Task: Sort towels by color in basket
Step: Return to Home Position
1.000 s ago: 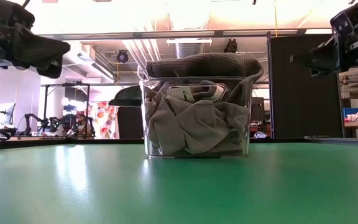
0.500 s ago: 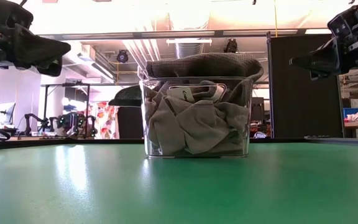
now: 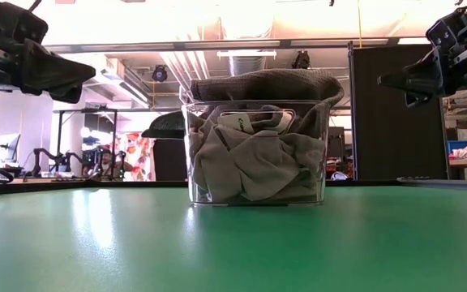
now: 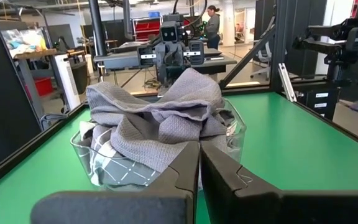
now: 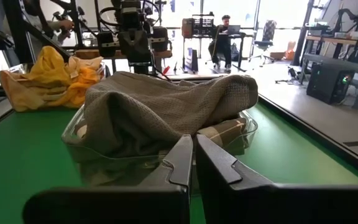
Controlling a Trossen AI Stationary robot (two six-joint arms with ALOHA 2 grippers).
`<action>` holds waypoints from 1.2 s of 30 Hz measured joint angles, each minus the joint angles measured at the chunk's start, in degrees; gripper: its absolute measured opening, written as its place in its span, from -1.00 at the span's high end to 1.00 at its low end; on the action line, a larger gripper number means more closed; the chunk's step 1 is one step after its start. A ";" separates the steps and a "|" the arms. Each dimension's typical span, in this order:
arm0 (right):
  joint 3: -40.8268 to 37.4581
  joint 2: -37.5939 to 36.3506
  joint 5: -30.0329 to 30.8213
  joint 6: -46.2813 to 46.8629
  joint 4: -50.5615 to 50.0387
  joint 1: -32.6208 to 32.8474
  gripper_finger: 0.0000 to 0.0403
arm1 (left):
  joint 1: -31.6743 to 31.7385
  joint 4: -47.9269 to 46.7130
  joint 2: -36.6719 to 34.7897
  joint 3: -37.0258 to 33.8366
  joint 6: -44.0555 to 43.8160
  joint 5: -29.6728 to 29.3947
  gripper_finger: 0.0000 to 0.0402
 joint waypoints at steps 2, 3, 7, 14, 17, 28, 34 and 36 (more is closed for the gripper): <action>0.00 0.00 0.00 -0.01 -0.02 0.00 0.94 | 0.00 0.12 0.31 0.02 0.00 0.00 1.00; 0.00 0.00 -0.01 0.01 0.00 0.00 0.94 | -0.01 0.10 0.45 0.02 -0.01 0.01 1.00; 0.00 0.00 0.00 0.01 0.00 0.00 0.94 | 0.00 0.14 1.01 0.02 -0.01 0.04 1.00; 0.00 0.00 -0.01 -0.01 -0.02 0.00 0.94 | 0.00 0.20 1.81 0.06 -0.01 0.10 1.00; 0.00 0.00 0.00 -0.01 0.00 0.00 0.94 | 0.00 0.26 2.12 0.09 -0.01 0.13 1.00; 0.00 0.00 0.00 -0.01 -0.02 0.00 0.94 | 0.00 0.33 2.41 0.11 -0.01 0.17 1.00; 0.00 0.02 0.00 -0.01 0.00 0.00 0.94 | 0.00 0.31 2.41 0.13 -0.01 0.17 1.00; 0.00 0.02 0.00 -0.01 -0.02 0.00 0.94 | 0.00 0.32 2.41 0.13 -0.01 0.18 1.00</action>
